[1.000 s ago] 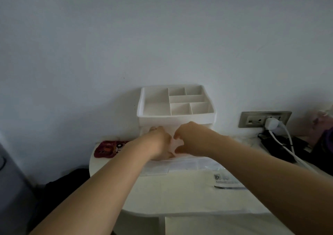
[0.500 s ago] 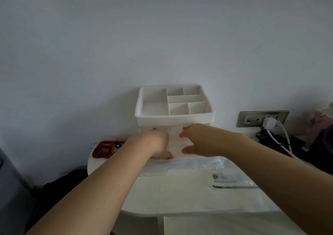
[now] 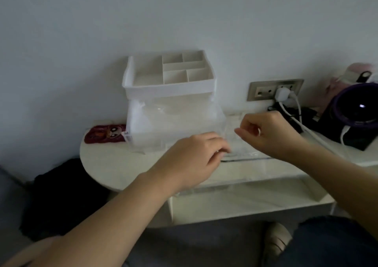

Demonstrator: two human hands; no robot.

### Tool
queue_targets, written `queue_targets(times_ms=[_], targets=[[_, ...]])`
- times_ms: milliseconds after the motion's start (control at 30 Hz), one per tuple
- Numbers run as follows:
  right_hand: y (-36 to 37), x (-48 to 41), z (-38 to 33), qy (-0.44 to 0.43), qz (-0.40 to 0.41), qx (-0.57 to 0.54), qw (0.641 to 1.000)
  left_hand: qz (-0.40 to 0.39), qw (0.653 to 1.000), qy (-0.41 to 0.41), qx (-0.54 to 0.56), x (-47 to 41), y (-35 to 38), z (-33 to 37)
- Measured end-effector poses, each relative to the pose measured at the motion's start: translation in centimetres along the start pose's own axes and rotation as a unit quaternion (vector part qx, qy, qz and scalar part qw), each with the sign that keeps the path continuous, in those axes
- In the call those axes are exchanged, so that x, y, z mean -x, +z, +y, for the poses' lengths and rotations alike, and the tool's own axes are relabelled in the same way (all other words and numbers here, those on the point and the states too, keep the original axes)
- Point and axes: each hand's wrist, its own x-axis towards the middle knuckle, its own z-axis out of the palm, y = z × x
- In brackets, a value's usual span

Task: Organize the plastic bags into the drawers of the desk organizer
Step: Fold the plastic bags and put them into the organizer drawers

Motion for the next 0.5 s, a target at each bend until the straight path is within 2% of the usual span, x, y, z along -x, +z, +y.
queue_targets(times_ms=[67, 200, 333, 500], targets=[[0.5, 1.6, 2.9, 0.056, -0.083, 0.03, 0.995, -0.042, 0.999, -0.006, 0.001, -0.5, 3.0, 0.0], [1.6, 4.5, 6.9, 0.124, -0.245, 0.085, 0.958, -0.123, 0.99, -0.055, -0.05, -1.9, 8.3, -1.2], [2.9, 5.8, 8.5, 0.157, -0.269, 0.09, 0.946, -0.195, 0.967, -0.104, -0.125, -3.7, 11.5, -2.2], [4.6, 5.9, 9.3, 0.134, -0.337, 0.138, 0.921, -0.2, 0.965, -0.146, -0.09, -4.6, 13.0, -3.0]])
